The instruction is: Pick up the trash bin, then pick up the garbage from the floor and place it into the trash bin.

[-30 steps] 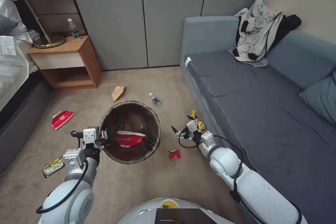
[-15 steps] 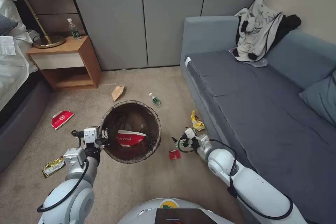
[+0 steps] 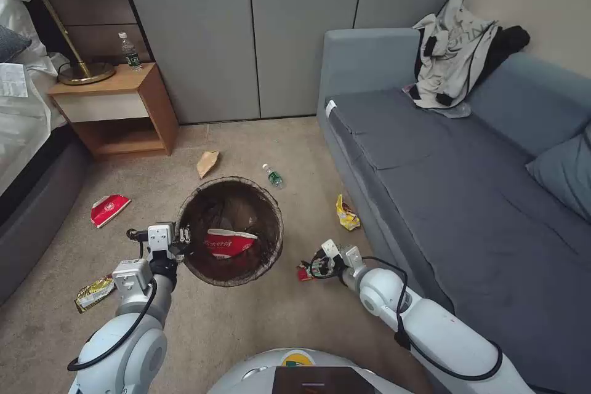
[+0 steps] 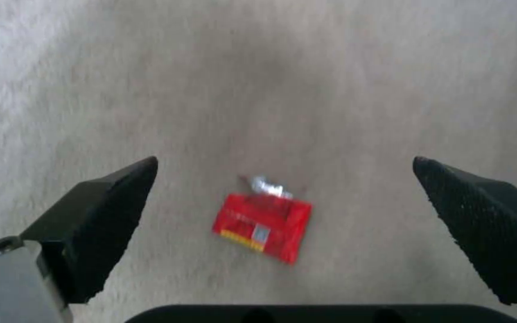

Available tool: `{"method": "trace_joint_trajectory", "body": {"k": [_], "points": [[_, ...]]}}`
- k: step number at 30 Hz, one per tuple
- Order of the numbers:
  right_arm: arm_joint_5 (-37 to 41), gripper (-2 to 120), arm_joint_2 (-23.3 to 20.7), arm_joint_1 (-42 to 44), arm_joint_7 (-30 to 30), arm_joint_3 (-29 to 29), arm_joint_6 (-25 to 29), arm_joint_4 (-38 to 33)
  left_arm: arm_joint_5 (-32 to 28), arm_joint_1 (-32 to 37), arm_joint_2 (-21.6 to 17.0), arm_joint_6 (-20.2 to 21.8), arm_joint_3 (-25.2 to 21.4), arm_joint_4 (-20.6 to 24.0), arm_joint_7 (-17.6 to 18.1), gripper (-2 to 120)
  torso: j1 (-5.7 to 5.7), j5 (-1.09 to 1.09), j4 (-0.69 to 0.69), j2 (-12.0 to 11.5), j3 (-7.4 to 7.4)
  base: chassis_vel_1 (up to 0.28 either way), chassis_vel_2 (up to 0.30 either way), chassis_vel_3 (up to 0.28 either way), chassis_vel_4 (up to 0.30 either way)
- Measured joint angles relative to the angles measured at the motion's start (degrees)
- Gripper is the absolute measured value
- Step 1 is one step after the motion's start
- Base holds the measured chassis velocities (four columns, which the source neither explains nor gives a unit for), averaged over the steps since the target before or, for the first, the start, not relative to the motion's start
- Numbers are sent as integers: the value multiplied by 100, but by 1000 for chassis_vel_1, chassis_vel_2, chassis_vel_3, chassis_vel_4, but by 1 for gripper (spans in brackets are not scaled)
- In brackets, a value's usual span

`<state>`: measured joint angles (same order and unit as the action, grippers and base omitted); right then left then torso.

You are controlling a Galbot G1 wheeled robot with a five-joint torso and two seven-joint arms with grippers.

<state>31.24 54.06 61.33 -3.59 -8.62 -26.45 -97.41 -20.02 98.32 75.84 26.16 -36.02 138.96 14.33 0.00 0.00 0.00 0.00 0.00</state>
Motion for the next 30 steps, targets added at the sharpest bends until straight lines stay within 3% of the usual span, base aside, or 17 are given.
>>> {"method": "trace_joint_trajectory", "body": {"k": [30], "points": [[-51,100,763,-379,-273,-282,-63,1317,-35,-102,0,-28,21,-192,-19,0,0,-1,0,0,0,0,0,0,0]]}}
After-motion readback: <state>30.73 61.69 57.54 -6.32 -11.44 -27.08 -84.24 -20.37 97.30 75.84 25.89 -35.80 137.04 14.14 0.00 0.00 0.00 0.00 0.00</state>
